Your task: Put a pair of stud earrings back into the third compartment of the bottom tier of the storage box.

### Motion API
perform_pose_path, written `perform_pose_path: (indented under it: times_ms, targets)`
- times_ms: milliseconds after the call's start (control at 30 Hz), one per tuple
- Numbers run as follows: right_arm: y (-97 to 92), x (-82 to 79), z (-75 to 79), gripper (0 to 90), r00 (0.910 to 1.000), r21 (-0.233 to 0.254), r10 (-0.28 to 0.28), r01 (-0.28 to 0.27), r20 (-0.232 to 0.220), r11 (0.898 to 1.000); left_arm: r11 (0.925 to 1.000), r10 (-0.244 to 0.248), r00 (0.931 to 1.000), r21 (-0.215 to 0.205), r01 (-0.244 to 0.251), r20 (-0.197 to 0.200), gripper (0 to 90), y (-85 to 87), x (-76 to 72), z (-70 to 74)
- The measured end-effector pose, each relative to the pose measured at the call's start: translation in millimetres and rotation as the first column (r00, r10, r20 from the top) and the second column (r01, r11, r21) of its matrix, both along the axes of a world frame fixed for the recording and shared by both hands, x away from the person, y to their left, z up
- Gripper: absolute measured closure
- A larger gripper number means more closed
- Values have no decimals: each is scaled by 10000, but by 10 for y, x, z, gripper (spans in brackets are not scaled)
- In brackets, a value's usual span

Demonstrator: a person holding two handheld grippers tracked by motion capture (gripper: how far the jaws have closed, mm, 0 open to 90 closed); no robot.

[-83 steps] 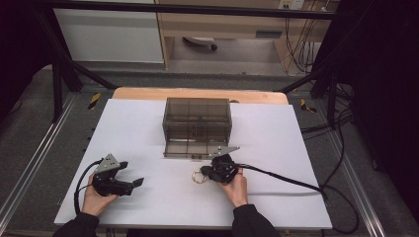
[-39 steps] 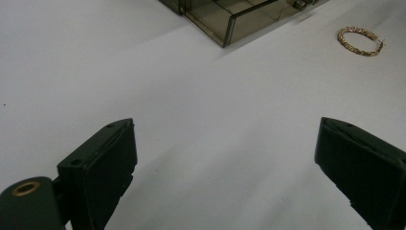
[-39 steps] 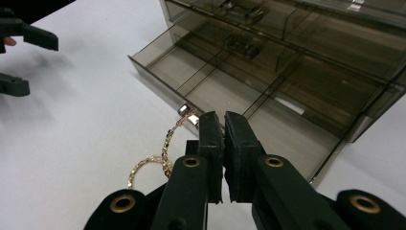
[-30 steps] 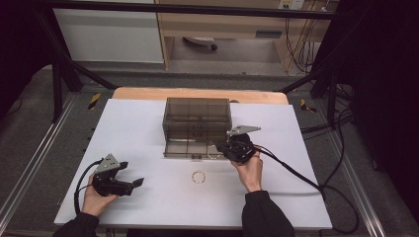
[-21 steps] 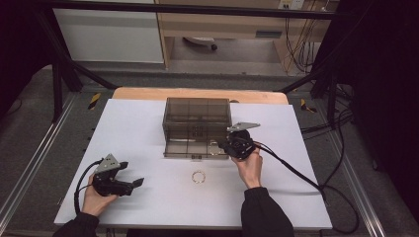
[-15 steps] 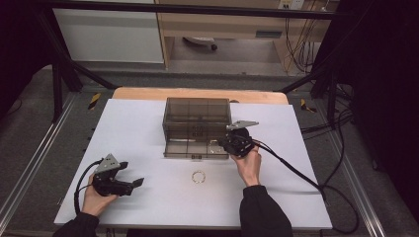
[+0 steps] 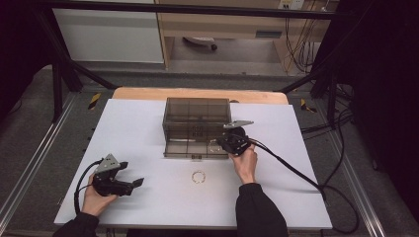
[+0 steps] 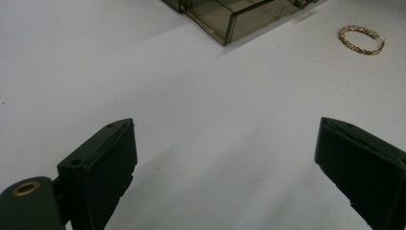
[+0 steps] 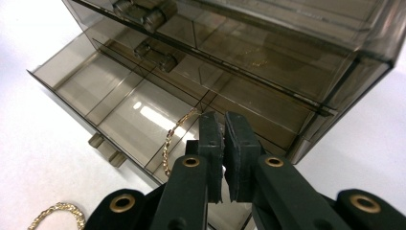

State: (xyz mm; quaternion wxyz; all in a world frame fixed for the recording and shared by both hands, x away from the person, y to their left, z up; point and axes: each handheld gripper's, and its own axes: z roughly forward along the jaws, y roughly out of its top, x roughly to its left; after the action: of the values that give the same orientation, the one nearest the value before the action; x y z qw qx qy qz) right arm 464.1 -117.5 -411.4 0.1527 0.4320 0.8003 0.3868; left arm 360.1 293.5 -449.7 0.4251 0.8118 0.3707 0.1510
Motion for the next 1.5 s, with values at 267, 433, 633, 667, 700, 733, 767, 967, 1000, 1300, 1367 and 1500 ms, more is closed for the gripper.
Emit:
perform_pose_path:
  times_ms: [267, 433, 633, 667, 700, 733, 767, 967, 1000, 1300, 1367, 1500]
  targets:
    - [20, 41, -119, 865, 9995, -79, -140, 138, -265, 9999, 10000, -15, 10000, 6, 15, 2, 72, -1, -1, 0]
    - [24, 46, -193, 862, 9989, -179, -181, 174, -427, 9997, 10000, -39, 10000, 30, 39, -4, 72, -4, 1, -2]
    - [35, 42, -239, 857, 9989, -373, -158, 141, -438, 9992, 10000, -36, 10000, 23, 36, 4, 72, -3, -2, 0]
    - [36, 42, -242, 856, 9988, -374, -174, 157, -448, 9992, 10000, -32, 10000, 24, 32, 3, 72, -3, -1, -1]
    - [37, 42, -244, 854, 9989, -385, -179, 162, -443, 9991, 10000, -40, 10000, 27, 40, 3, 72, -4, -1, -1]
    - [39, 40, -243, 845, 9989, -371, -179, 163, -438, 9992, 10000, -41, 10000, 28, 41, 6, 72, -4, -2, -1]
    - [39, 37, -240, 838, 9990, -363, -182, 167, -415, 9992, 10000, -42, 10000, 25, 42, 4, 72, -5, -2, -1]
    - [22, 4, -183, 755, 9997, -385, -182, 177, -142, 9991, 10000, -27, 10000, 19, 27, 13, 72, -3, -2, 1]
    - [22, 4, -183, 755, 9997, -385, -182, 177, -142, 9991, 10000, -27, 10000, 19, 27, 13, 72, -3, -2, 1]
    - [-23, -161, 3, 490, 9988, 214, 230, -240, 433, 9995, 10000, -29, 10000, 31, 29, -4, 72, -6, -2, -1]
    - [-41, -227, 57, 380, 9981, 280, 380, -394, 491, 9988, 10000, -26, 10000, 27, 26, -2, 72, -5, -2, 0]
    - [-61, -312, 110, 245, 9967, 423, 667, -687, 455, 9967, 10000, -21, 10000, 30, 21, 1, 72, -5, -2, 0]
